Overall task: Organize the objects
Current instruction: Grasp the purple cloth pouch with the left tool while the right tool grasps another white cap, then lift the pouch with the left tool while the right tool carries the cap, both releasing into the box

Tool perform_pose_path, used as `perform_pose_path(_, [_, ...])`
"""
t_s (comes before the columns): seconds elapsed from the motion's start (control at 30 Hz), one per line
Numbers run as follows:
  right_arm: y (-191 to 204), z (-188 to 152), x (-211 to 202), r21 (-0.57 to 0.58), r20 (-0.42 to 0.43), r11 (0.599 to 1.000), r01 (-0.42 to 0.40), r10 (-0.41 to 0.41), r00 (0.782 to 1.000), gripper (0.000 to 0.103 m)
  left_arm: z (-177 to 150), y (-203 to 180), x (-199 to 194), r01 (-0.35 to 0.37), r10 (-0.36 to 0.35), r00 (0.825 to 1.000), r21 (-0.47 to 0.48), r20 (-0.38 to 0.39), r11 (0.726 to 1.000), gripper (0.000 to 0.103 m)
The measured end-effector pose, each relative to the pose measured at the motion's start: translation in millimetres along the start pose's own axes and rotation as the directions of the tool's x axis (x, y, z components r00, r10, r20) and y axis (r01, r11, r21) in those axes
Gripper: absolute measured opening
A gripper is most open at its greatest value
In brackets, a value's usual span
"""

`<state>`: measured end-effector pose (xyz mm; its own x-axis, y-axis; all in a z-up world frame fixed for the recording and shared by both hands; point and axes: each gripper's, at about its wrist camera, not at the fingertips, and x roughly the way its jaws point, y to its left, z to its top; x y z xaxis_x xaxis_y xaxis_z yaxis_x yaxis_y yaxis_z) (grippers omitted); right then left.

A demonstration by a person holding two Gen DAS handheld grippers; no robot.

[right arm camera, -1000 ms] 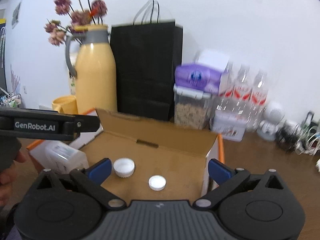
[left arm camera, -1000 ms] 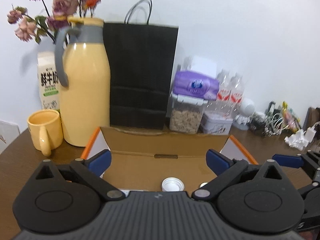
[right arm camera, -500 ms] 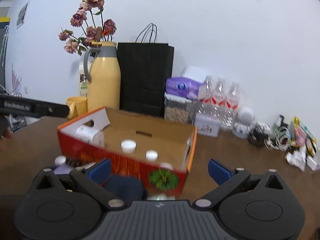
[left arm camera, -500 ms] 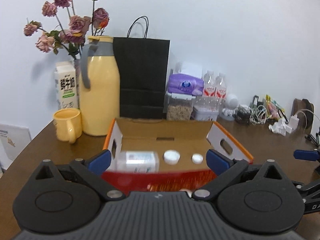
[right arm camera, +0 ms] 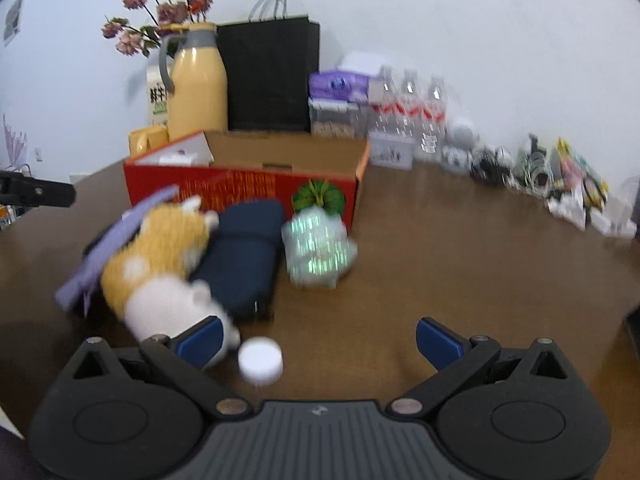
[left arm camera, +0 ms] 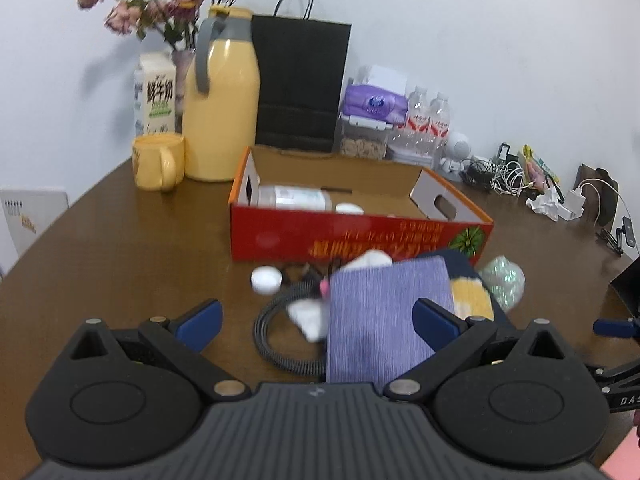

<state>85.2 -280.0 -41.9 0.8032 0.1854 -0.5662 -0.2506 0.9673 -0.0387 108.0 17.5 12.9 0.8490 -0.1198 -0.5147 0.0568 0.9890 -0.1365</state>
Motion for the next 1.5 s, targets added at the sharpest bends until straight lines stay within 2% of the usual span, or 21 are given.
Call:
perform_pose_path(0.07, [0,-8,1,0.004,-0.017,1.000,-0.006,0.006,1.000,0.098,-6,1,0,0.006,-0.006,1.000,-0.007,-0.013,1.000,0.103])
perform_pose_path(0.23, [7,-15,9,-0.010,-0.050,0.999,-0.049,0.048,0.998,0.076,-12,0,4,0.001,-0.001,0.999,-0.015,-0.040,1.000,0.103])
perform_pose_path(0.3, [11,-14,15,-0.020,-0.058,0.998,-0.064,0.063,0.996,0.062,-12,0,3,0.003,-0.004,0.999,-0.018,-0.037,1.000,0.103])
perform_pose_path(0.37, [11,-12,20,-0.024,-0.065,0.996,-0.082,0.080,0.995,0.056,-13,-1,3,0.014,-0.015,0.999,-0.021,-0.038,1.000,0.103])
perform_pose_path(0.43, [11,-11,23,-0.021,-0.061,0.995,-0.100,0.099,0.993,0.046,-14,-3,4,0.026,-0.027,0.999,-0.026,-0.044,0.999,0.103])
perform_pose_path(0.47, [11,-11,24,-0.020,-0.059,0.994,-0.112,0.110,0.992,0.037,-15,-5,4,0.036,-0.037,0.998,-0.026,-0.047,0.999,0.103])
perform_pose_path(0.57, [13,-10,25,-0.025,-0.050,0.990,-0.140,0.138,0.989,0.027,-17,-9,9,0.070,-0.072,0.996,-0.031,-0.062,0.997,0.103])
perform_pose_path(0.93, [5,-6,23,-0.019,-0.027,0.992,-0.127,0.127,0.992,0.027,-26,-19,39,0.156,-0.166,0.976,-0.080,-0.143,0.985,0.103])
perform_pose_path(1.27, [7,-1,26,-0.023,-0.026,0.991,-0.134,0.133,0.991,0.027,-30,-18,51,0.202,-0.227,0.962,-0.165,-0.151,0.965,0.103])
perform_pose_path(1.4, [9,-2,26,-0.024,-0.028,0.990,-0.136,0.136,0.990,0.027,-31,-19,49,0.228,-0.252,0.955,-0.157,-0.155,0.961,0.094])
perform_pose_path(1.47, [9,-2,26,-0.022,-0.028,0.991,-0.134,0.133,0.991,0.027,-33,-18,45,0.241,-0.264,0.953,-0.155,-0.146,0.958,0.085])
perform_pose_path(1.5, [9,-2,25,-0.021,-0.027,0.991,-0.133,0.133,0.991,0.027,-33,-18,44,0.244,-0.266,0.954,-0.156,-0.140,0.957,0.077])
